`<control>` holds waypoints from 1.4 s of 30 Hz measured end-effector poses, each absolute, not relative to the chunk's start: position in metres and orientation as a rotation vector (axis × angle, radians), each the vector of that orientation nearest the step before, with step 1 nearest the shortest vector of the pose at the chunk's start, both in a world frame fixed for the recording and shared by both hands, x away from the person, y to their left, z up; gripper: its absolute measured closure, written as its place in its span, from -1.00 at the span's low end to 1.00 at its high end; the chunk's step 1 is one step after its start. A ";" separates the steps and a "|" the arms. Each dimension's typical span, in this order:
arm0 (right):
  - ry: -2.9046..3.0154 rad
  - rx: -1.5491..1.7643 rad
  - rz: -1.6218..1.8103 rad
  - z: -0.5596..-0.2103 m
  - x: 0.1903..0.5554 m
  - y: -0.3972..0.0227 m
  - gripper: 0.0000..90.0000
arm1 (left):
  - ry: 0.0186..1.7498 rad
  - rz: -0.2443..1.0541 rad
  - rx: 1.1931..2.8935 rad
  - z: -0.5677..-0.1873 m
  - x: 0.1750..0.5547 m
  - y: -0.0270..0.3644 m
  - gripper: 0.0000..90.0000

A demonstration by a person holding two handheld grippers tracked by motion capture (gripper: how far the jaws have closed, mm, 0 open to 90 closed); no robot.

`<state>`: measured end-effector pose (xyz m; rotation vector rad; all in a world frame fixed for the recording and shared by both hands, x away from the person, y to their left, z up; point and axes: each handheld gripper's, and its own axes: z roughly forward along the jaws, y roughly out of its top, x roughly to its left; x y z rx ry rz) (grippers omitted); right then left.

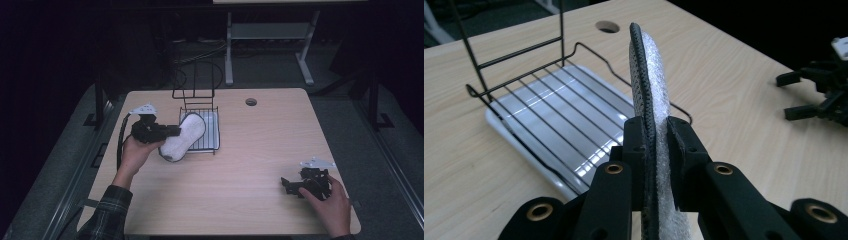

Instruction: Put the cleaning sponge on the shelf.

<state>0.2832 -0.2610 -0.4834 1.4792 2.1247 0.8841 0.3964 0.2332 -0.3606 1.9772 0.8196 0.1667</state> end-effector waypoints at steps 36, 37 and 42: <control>2.125 1.476 0.884 -0.483 0.283 -0.261 -1.00 | 0.995 0.155 1.872 -0.385 0.477 0.234 0.75; 2.125 1.475 0.884 -0.483 0.283 -0.261 -1.00 | 0.996 0.156 1.872 -0.386 0.477 0.234 0.74; 2.125 1.475 0.884 -0.483 0.283 -0.261 -1.00 | 1.016 0.180 1.870 -0.391 0.480 0.232 0.72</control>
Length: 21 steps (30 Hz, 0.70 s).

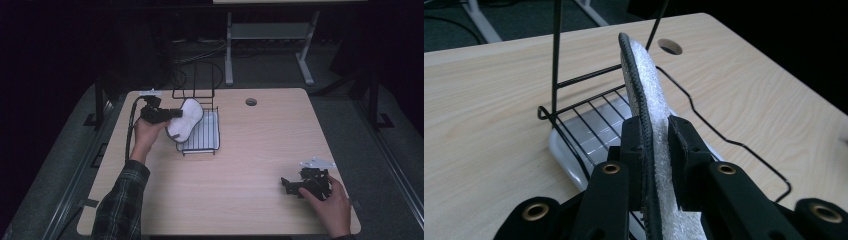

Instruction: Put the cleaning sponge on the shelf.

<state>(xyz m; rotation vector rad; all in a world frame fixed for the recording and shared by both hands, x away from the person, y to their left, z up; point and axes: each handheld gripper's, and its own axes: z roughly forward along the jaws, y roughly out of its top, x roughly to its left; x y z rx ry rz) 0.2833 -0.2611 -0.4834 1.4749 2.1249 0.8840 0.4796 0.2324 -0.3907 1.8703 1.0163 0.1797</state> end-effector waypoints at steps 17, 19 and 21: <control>2.125 1.476 0.884 -0.483 0.283 -0.261 -1.00 | 1.056 0.295 1.979 -0.401 0.483 0.225 0.52; 2.125 1.475 0.884 -0.483 0.283 -0.261 -1.00 | 1.062 0.298 1.987 -0.402 0.484 0.226 0.50; 2.125 1.475 0.884 -0.483 0.283 -0.261 -1.00 | 1.065 0.302 1.996 -0.403 0.484 0.226 0.50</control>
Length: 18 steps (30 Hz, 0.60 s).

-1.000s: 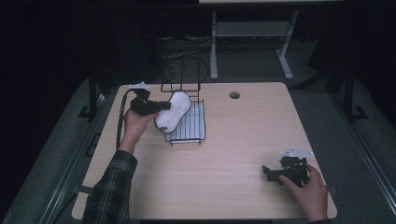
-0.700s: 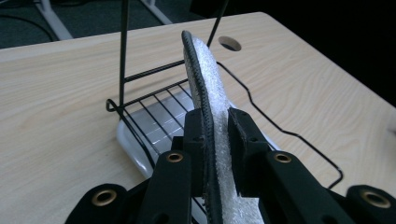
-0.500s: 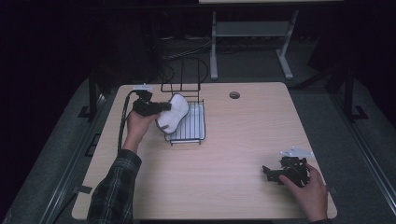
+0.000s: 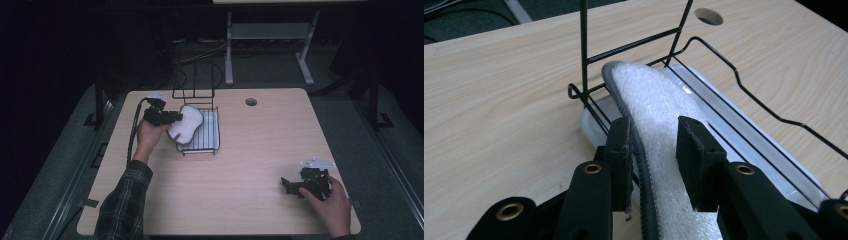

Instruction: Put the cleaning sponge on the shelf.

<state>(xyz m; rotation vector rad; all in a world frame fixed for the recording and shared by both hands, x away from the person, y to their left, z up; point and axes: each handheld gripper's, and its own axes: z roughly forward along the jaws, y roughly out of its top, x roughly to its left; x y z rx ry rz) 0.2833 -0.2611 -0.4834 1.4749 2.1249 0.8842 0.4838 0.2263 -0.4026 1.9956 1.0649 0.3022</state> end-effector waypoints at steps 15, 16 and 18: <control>2.125 1.476 0.884 -0.483 0.283 -0.261 -1.00 | 1.026 0.266 1.975 -0.405 0.469 0.228 0.50; 2.125 1.476 0.884 -0.483 0.283 -0.261 -1.00 | 1.017 0.272 1.972 -0.406 0.466 0.228 0.50; 2.125 1.475 0.884 -0.483 0.283 -0.261 -1.00 | 1.012 0.273 1.961 -0.407 0.461 0.229 0.47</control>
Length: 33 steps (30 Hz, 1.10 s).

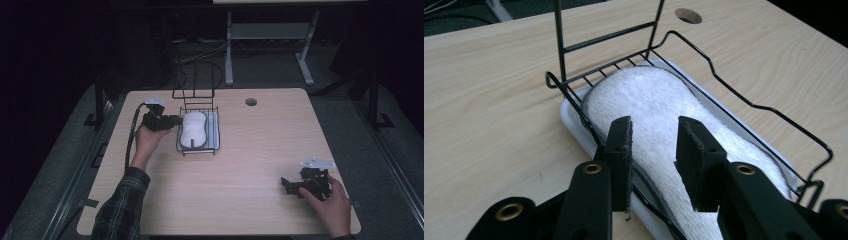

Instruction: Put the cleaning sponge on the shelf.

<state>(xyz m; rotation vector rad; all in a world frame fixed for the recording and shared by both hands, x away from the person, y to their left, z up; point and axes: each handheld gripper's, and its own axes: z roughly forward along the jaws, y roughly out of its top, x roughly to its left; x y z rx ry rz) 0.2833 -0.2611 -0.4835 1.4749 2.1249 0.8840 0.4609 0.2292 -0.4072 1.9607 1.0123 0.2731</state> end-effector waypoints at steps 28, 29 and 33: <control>2.121 1.479 0.883 -0.483 0.283 -0.261 -1.00 | 1.035 0.370 2.066 -0.403 0.412 0.244 -0.64; 2.120 1.480 0.882 -0.483 0.283 -0.261 -1.00 | 1.039 0.374 2.083 -0.403 0.411 0.244 -0.69; 2.119 1.478 0.883 -0.484 0.284 -0.261 -1.00 | 1.025 0.395 2.083 -0.401 0.400 0.244 -0.70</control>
